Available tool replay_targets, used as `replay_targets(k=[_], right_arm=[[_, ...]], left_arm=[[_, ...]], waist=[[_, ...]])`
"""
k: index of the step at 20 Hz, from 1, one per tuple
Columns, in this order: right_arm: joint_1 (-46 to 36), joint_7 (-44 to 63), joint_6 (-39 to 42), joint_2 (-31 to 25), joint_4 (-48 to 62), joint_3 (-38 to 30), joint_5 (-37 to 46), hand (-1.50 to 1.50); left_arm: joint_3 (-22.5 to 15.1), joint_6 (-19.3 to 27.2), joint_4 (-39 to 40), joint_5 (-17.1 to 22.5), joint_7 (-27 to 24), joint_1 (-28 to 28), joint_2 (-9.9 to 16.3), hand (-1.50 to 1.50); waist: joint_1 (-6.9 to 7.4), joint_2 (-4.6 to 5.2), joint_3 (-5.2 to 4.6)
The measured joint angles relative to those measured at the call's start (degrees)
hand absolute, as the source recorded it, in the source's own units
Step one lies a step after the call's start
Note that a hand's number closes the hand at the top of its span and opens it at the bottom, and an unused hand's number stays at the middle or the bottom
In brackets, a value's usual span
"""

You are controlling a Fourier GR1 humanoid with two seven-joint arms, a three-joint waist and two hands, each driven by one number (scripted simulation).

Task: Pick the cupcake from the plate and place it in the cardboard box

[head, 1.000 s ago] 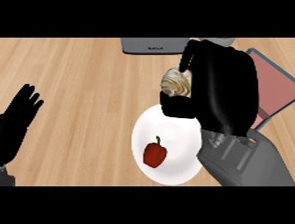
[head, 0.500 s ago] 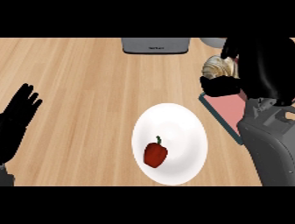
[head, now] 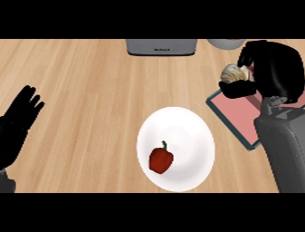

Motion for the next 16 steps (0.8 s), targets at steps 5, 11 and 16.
replay_targets(k=[5,11,16], right_arm=[[0.49,-2.96,-1.49,0.87,8.58,-3.08,-2.91,1.5],[3.42,-5.54,-3.25,1.13,16.0,-6.7,-5.94,-1.5],[6.2,-12.51,-8.43,2.13,16.61,-7.88,-9.21,-1.5]], left_arm=[[0.48,-0.69,2.21,-0.06,-1.42,-0.92,0.24,0.0],[0.49,-0.83,0.57,0.16,-0.98,0.38,-0.08,0.0],[-0.14,-0.44,0.28,-0.79,-1.35,0.5,-0.74,0.0]], waist=[[0.15,0.1,0.0],[0.13,0.05,0.01],[-0.02,0.02,0.03]])
